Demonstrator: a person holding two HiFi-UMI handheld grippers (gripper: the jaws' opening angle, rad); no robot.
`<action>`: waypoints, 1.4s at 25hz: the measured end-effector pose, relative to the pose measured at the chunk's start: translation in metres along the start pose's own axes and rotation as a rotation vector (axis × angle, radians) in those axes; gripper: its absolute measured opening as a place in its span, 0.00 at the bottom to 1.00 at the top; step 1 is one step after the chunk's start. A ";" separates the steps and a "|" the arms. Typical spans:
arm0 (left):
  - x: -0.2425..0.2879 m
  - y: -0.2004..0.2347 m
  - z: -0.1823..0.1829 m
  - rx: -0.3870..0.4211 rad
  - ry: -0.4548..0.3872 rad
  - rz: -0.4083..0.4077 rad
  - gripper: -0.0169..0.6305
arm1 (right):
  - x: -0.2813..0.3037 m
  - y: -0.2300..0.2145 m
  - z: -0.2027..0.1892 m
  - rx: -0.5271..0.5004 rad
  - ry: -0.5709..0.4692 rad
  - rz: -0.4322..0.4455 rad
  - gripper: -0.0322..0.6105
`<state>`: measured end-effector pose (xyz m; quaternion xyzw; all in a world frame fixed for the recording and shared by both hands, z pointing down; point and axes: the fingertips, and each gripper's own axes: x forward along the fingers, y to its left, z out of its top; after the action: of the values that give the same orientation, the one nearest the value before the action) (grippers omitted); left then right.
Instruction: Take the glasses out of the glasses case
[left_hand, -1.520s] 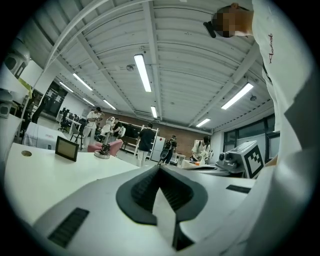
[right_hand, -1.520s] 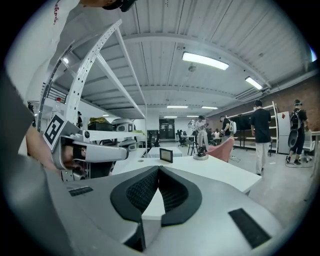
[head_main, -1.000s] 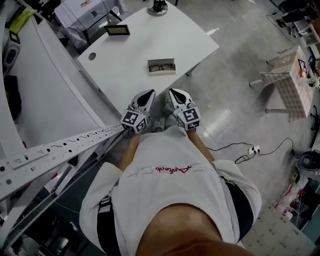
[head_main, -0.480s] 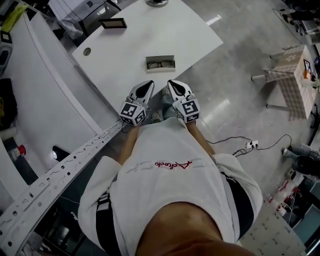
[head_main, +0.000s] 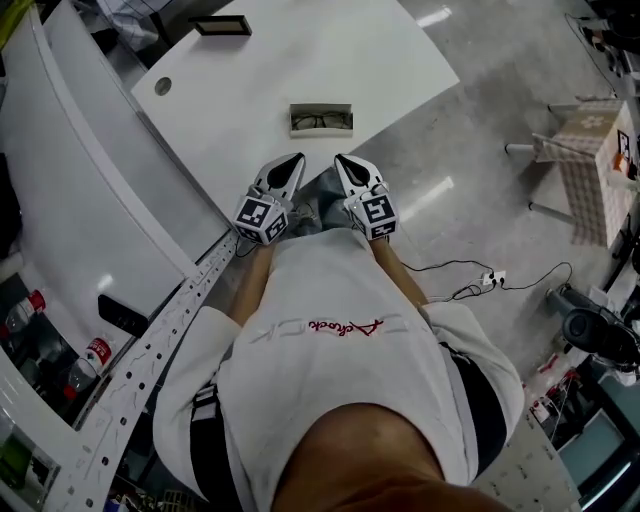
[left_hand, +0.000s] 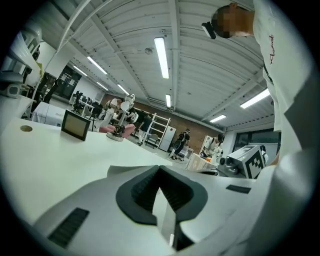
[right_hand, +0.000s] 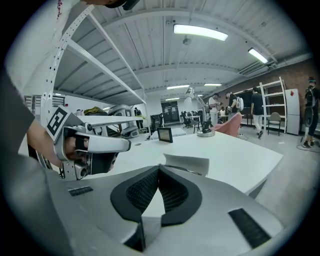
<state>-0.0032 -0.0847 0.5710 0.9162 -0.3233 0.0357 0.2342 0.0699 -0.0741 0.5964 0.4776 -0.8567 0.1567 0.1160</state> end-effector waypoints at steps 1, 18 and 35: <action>0.001 0.002 -0.002 -0.007 0.007 0.004 0.03 | 0.002 -0.001 -0.004 0.005 0.012 0.003 0.05; -0.003 0.020 -0.013 -0.074 0.015 0.053 0.03 | 0.052 -0.009 -0.028 -0.043 0.126 0.082 0.05; -0.022 0.023 -0.009 -0.089 -0.018 0.090 0.03 | 0.115 -0.040 -0.016 -0.273 0.242 0.117 0.05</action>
<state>-0.0338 -0.0834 0.5835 0.8896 -0.3675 0.0236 0.2702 0.0449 -0.1777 0.6576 0.3843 -0.8761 0.1019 0.2727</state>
